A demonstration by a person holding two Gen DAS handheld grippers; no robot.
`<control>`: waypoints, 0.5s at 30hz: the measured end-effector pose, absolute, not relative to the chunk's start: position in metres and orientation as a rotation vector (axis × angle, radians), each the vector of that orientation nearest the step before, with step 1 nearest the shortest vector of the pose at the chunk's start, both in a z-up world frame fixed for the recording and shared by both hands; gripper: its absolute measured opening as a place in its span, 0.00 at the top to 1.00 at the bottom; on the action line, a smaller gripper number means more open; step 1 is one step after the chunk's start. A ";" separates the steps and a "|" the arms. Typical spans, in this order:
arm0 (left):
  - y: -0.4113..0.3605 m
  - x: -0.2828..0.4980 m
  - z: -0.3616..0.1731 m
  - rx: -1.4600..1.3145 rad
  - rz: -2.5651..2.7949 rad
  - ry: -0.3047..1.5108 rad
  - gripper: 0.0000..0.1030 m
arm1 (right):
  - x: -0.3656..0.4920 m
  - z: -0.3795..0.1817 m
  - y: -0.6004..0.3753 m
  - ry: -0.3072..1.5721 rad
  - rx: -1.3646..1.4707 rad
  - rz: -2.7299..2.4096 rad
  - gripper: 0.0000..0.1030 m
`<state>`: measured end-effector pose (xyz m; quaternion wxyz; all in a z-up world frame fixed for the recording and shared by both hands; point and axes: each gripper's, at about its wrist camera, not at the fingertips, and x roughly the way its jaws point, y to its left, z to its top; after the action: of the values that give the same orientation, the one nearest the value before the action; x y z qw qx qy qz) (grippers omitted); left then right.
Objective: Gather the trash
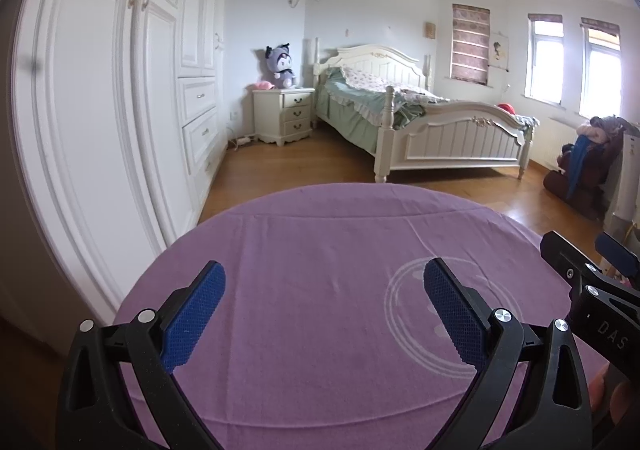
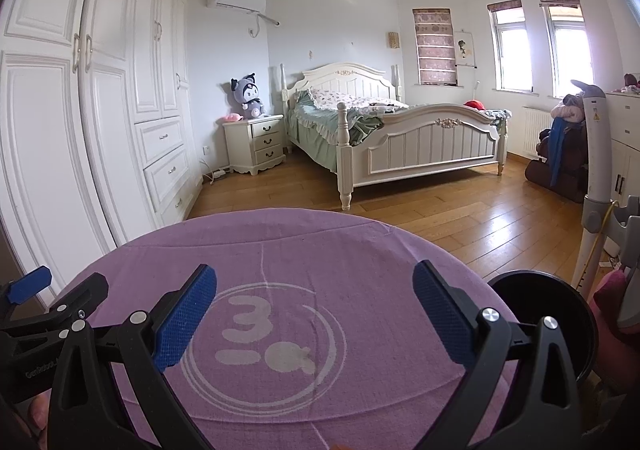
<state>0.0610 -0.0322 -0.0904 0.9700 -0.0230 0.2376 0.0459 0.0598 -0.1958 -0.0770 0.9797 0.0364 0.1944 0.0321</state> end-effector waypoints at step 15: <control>-0.035 0.061 -0.090 -0.048 0.092 0.480 0.05 | 0.061 -0.077 -0.197 0.387 0.081 0.062 0.05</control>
<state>0.0610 -0.0346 -0.0902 0.9700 -0.0240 0.2375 0.0454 0.0607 -0.1970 -0.0770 0.9800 0.0402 0.1923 0.0310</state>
